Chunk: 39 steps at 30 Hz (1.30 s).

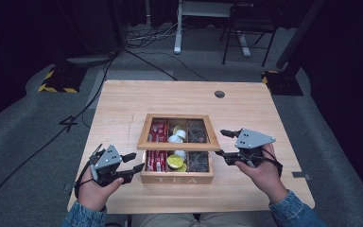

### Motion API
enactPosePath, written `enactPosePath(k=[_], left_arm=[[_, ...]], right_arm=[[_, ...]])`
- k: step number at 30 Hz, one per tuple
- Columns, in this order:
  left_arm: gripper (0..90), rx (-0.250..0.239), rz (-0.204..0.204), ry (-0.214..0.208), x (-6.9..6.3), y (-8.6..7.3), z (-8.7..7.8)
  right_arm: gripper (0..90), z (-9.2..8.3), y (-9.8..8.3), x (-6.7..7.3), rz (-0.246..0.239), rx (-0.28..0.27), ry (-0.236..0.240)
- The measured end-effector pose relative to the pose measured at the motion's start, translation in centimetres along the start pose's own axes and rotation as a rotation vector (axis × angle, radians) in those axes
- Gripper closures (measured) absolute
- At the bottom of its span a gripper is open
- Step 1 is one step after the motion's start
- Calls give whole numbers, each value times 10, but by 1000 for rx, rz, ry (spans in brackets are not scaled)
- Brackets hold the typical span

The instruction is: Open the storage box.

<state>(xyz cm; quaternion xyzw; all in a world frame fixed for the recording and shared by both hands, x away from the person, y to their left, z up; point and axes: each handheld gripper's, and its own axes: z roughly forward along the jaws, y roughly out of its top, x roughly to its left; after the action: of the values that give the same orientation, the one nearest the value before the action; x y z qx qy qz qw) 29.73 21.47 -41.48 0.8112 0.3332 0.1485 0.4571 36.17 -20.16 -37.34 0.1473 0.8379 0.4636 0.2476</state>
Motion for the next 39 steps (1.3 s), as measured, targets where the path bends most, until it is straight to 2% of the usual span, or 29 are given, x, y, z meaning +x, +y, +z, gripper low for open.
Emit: enactPosePath(k=[4, 7, 9, 18, 26, 30, 33, 36, 39], left_arm=[[434, 13, -17, 37, 1, -7, -3], [397, 21, 1, 66, 3, -11, -5], [380, 14, -11, 69, 2, -13, -7], [362, 7, -21, 98, 5, -19, -12], [360, 4, -27, 97, 11, -18, -7], [359, 2, -40, 86, 14, -18, -3], [359, -14, -47, 67, 16, -16, -2], [358, -13, -45, 70, 17, -16, -1], [356, -11, -49, 73, 19, -16, 1]], right_arm=[[395, 2, 10, -7, -20, -9, -3], [452, 4, 17, -15, -9, -24, 16], [466, 5, 22, -20, -11, -30, 14], [507, 12, 43, -38, -14, -63, 13], [547, 19, 57, -56, 4, -89, -13], [597, 26, 64, -65, 41, -99, -2], [617, 31, 71, -69, 28, -97, -22], [610, 35, 78, -74, 19, -94, -51], [603, 40, 80, -83, 38, -101, -64]])
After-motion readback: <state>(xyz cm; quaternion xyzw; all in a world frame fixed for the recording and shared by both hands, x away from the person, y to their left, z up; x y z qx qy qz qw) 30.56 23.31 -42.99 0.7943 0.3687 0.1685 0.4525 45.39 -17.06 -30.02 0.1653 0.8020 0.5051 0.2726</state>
